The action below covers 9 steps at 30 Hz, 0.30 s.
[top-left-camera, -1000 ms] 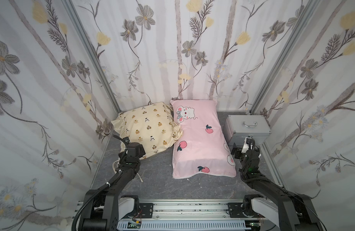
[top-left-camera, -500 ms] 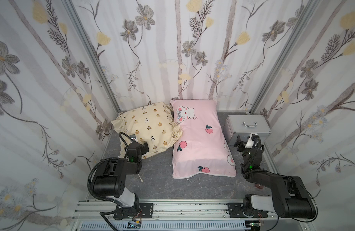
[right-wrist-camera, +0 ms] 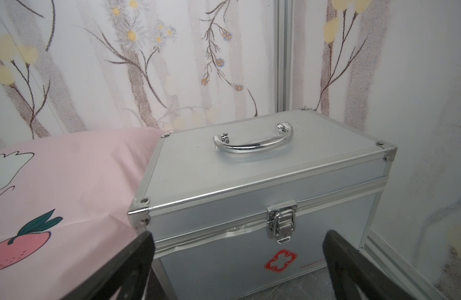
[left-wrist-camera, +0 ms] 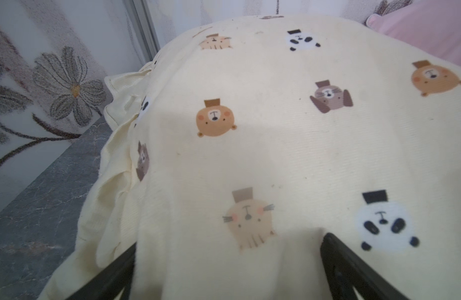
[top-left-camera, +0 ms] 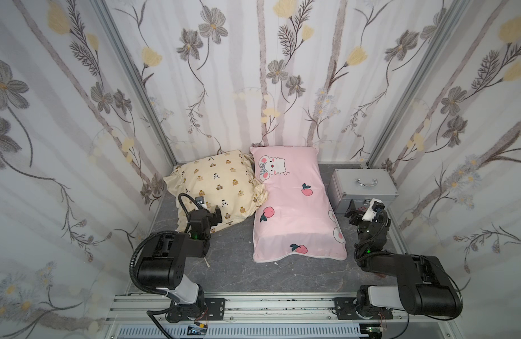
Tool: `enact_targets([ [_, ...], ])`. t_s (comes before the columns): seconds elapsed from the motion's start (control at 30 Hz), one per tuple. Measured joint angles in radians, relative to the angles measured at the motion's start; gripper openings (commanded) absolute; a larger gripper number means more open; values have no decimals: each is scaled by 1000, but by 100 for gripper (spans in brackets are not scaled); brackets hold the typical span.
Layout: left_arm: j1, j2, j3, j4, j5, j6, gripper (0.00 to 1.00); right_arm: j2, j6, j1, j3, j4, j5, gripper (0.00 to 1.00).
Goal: Zip up pillowcases
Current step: Reset both arms
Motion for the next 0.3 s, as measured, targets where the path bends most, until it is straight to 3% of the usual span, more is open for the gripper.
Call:
enact_targets([
  [0.3, 29, 0, 24, -15, 37, -2, 100, 0, 0, 0, -2, 1, 0, 100],
])
